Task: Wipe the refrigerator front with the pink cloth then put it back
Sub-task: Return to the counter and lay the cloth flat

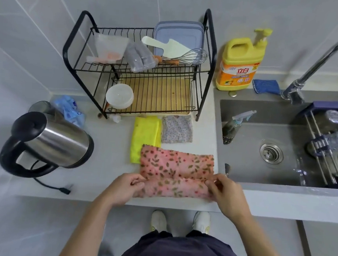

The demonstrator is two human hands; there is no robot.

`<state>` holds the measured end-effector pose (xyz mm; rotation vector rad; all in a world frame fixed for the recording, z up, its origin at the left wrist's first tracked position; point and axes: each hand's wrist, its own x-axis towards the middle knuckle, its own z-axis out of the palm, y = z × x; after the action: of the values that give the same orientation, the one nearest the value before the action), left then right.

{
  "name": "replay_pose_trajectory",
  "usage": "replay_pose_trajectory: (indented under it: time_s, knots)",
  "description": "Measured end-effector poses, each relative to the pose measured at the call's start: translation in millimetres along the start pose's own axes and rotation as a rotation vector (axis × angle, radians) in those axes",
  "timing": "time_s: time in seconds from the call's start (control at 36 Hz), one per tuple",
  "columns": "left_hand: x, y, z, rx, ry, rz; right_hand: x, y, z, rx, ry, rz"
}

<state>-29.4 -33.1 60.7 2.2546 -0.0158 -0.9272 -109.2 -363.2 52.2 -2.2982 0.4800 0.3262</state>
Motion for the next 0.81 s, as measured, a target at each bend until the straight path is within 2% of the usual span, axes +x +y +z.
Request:
replay_pose_trajectory:
  time_s: [0.17,0.33,0.42,0.5,0.61,0.69,0.81]
  knots:
    - [11.0,12.7,-1.5,-0.017,0.262,0.031,24.8,-2.6,-3.2,0.017,0.043,0.046]
    - [39.5,34.5,-11.0,-0.098,0.425,0.069,63.1,-12.9,-3.7,0.117,0.078,0.074]
    - [52.8,42.5,-10.8,-0.228,0.503,0.017,73.8,-16.0,3.8,0.164,0.117,0.075]
    - [58.4,37.9,-6.0,-0.244,0.585,-0.087,72.5,-9.1,13.6,0.150,0.150,0.108]
    - [54.7,16.5,13.0,-0.180,0.553,-0.255,52.4,9.7,28.2,0.145,0.201,0.233]
    - [47.1,3.0,31.6,-0.124,0.509,-0.256,33.4,22.6,39.4,0.096,0.219,0.318]
    - [40.6,-0.9,45.9,-0.105,0.463,-0.263,21.6,24.0,47.9,0.001,0.158,0.385]
